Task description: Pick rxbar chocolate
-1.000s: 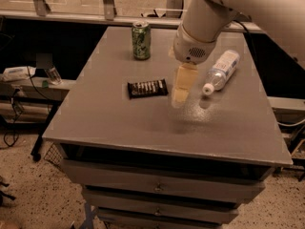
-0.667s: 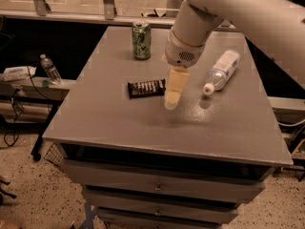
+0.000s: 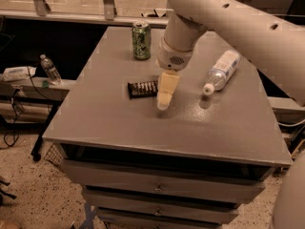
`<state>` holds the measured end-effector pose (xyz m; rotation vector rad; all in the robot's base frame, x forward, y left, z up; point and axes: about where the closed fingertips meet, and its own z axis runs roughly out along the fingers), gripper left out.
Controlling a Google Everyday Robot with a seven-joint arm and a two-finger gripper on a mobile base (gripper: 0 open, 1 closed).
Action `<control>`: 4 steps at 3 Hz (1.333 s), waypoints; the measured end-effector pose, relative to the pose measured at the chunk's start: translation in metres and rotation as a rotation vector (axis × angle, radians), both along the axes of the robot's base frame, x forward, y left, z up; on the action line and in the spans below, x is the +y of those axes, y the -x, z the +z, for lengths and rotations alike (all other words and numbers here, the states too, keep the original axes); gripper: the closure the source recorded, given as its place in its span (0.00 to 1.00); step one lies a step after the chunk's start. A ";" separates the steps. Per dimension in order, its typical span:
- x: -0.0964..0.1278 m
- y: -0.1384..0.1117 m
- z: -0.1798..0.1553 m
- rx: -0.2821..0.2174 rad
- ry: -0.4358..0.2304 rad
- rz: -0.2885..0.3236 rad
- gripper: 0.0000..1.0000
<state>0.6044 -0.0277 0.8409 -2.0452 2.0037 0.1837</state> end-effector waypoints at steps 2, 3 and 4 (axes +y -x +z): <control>0.019 -0.016 -0.019 0.020 -0.011 0.024 0.40; 0.021 -0.018 -0.016 0.021 -0.013 0.027 0.64; 0.021 -0.018 -0.011 0.020 -0.013 0.027 0.88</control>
Offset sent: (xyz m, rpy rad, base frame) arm 0.0262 0.0287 -0.0279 0.0211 0.0319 0.0365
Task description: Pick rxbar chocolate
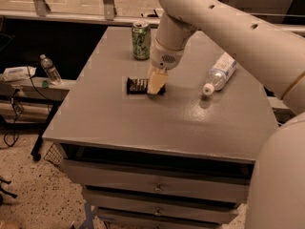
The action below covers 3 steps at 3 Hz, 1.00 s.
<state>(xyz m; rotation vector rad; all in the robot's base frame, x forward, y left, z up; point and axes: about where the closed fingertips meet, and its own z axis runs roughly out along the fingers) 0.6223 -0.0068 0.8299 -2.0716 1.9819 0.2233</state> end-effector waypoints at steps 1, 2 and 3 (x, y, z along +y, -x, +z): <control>0.000 0.000 0.000 -0.001 0.000 0.000 1.00; -0.010 -0.009 0.039 -0.108 -0.013 -0.001 1.00; -0.023 -0.013 0.080 -0.218 -0.028 -0.005 1.00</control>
Offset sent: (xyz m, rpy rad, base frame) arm 0.0212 -0.0273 0.1073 0.0339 -0.2819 -0.0066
